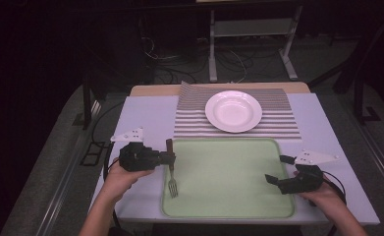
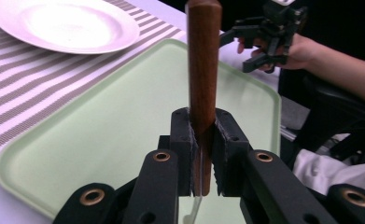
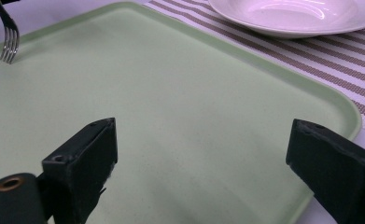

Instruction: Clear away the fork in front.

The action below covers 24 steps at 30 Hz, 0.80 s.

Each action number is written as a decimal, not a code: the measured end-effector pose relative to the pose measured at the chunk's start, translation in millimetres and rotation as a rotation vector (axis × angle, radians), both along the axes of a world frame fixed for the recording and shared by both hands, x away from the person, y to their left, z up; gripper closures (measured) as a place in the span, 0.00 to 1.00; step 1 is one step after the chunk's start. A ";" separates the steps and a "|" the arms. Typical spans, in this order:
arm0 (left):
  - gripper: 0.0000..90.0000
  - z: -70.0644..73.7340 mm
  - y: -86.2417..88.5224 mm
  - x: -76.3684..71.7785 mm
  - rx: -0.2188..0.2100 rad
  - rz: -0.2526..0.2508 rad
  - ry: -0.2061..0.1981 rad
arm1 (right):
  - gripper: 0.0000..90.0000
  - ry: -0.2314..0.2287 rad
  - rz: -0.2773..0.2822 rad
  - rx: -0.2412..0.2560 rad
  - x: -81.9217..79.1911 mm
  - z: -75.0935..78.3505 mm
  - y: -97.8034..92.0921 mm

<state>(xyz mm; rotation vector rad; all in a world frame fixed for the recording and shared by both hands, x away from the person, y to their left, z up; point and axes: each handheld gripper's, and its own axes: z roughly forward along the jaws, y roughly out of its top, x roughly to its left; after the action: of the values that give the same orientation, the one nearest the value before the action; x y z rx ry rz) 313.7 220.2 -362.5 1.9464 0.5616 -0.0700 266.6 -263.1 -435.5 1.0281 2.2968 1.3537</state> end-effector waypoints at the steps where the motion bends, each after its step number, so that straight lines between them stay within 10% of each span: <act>1: 0.87 -0.9 -0.8 1.9 0.004 0.003 -0.003 | 0.10 0.000 0.000 -0.002 0.0 -0.1 0.1; 24: 0.81 -44.3 -36.9 43.0 0.068 0.082 0.099 | 0.10 -0.006 0.008 -0.014 0.5 -0.1 1.9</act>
<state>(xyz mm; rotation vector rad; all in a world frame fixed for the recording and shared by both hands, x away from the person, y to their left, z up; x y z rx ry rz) 356.8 183.3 -406.8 1.9919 0.7173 -0.0973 267.1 -261.2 -435.6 1.0099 2.3050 1.3394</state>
